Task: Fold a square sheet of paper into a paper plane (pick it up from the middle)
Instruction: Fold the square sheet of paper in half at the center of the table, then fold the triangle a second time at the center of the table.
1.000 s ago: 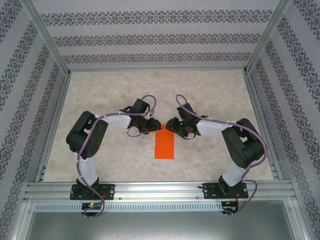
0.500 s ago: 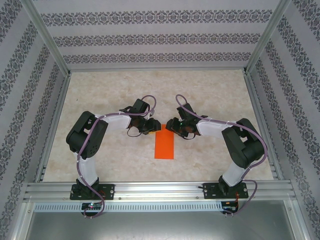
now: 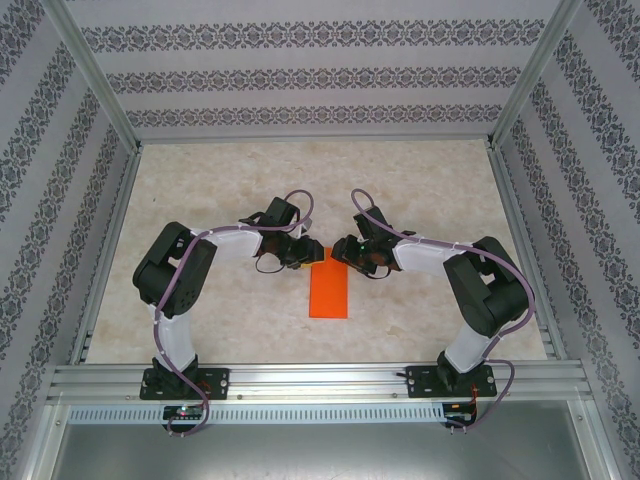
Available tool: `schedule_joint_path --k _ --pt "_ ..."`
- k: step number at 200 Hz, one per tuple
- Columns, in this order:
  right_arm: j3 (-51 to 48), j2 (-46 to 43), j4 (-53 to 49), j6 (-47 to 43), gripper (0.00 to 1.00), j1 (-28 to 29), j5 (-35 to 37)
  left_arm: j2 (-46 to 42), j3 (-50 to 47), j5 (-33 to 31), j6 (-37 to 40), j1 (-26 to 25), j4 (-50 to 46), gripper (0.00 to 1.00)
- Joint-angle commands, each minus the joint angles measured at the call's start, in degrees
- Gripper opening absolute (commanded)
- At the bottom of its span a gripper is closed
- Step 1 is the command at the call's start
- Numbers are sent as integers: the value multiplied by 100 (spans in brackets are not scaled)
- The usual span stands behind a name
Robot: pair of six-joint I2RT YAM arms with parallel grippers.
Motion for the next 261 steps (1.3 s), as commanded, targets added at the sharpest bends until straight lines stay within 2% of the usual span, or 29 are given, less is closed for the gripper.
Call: schedule_joint_path --k 1,36,95,131,167,187,196,201,261 --pt "-16 23 63 67 48 17 2 22 56 256 -68 53 258 35" --pt "-56 -256 198 93 49 -7 -35 8 -65 610 -97 22 354 32" --pt "-364 -1160 -140 -70 52 -228 472 -34 -96 593 -229 28 620 14" --pt "-831 -2242 167 -336 55 -161 912 -66 190 292 -100 50 305 7" --pt "-914 -2996 -100 -1032 57 -41 1510 128 745 235 215 144 -264 2" --pt "-974 -3254 -135 -1459 58 135 1926 231 971 239 400 160 -526 2" --pt "-1026 -3344 -80 -1683 68 250 2028 283 1041 233 459 166 -618 2" --pt "-1058 -3385 -28 -1859 70 325 2024 308 1069 216 494 167 -669 3" --pt "-1520 -3564 667 -3548 69 1528 2174 401 1168 180 433 169 -880 4"
